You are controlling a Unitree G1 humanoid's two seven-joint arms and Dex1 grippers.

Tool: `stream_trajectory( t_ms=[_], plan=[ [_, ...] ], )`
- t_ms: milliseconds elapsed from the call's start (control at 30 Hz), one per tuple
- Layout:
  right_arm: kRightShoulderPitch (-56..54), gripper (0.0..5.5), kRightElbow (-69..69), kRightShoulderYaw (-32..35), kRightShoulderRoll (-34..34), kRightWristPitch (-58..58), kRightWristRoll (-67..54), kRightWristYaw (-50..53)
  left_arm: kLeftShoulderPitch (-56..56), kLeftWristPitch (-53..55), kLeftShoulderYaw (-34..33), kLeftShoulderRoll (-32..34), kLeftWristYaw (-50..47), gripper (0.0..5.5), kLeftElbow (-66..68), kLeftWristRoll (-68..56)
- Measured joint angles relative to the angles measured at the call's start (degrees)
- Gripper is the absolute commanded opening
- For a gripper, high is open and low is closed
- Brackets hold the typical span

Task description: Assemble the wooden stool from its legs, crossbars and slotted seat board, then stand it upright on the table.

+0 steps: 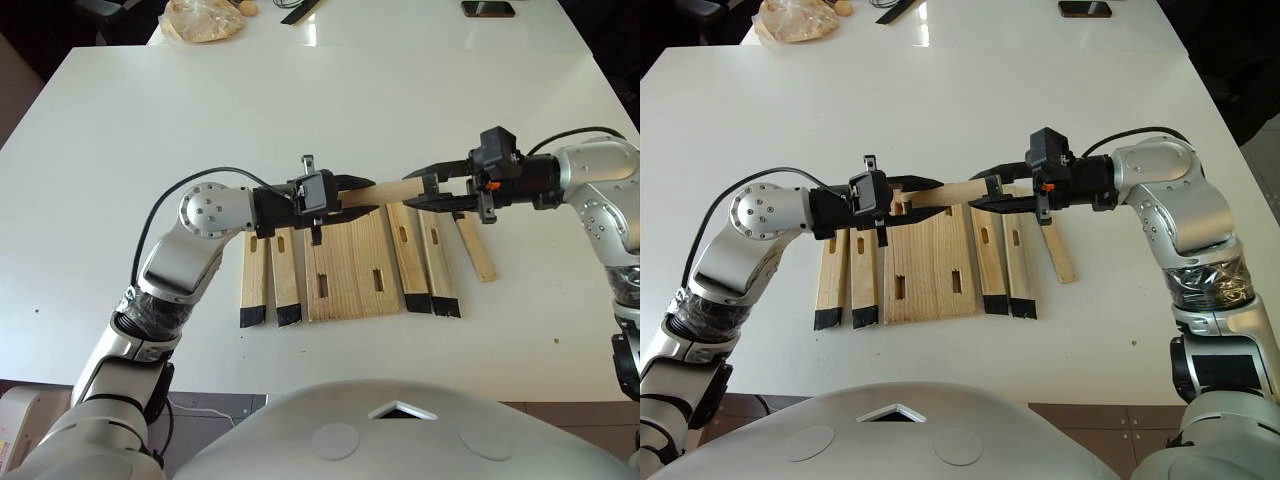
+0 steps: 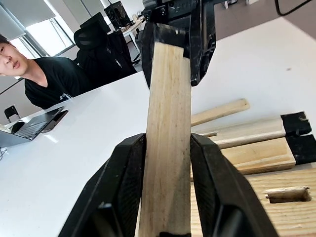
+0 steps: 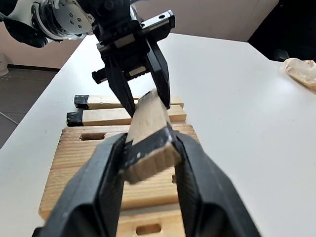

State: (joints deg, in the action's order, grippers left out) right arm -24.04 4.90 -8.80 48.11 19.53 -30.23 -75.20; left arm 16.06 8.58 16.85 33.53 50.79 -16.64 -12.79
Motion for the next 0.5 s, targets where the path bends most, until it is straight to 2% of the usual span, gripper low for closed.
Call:
stream_trajectory(
  t_ms=[100,233,267,400,467,500],
  plan=[
    [0.3,0.81,-5.5,4.7,9.3,1.4,3.2,-2.7,-5.7,6.8,-8.3,7.2,-7.5,1.33,9.9,6.0],
    [-1.2,0.2,-4.8,6.2,8.0,4.2,0.8,-3.4,-8.1,6.9,-9.3,5.9,-7.2,1.33,10.7,4.8],
    [-1.2,0.0,-4.7,6.5,7.7,5.1,0.5,-3.3,-8.5,8.4,-10.3,5.1,-6.8,1.33,10.3,2.3],
    [-1.1,0.0,-2.5,7.7,5.4,9.3,-3.6,-2.0,-7.9,19.9,-16.5,-1.0,-5.6,1.33,1.4,-19.7],
    [-1.1,0.0,-1.9,8.6,4.2,11.3,-5.7,-1.0,-7.4,23.3,-18.3,-2.2,-5.9,1.78,-0.4,-28.0],
    [-1.1,0.21,-1.3,9.0,3.3,12.8,-7.4,-0.1,-6.9,25.2,-19.3,-2.8,-6.4,1.93,-1.2,-33.5]
  ],
)
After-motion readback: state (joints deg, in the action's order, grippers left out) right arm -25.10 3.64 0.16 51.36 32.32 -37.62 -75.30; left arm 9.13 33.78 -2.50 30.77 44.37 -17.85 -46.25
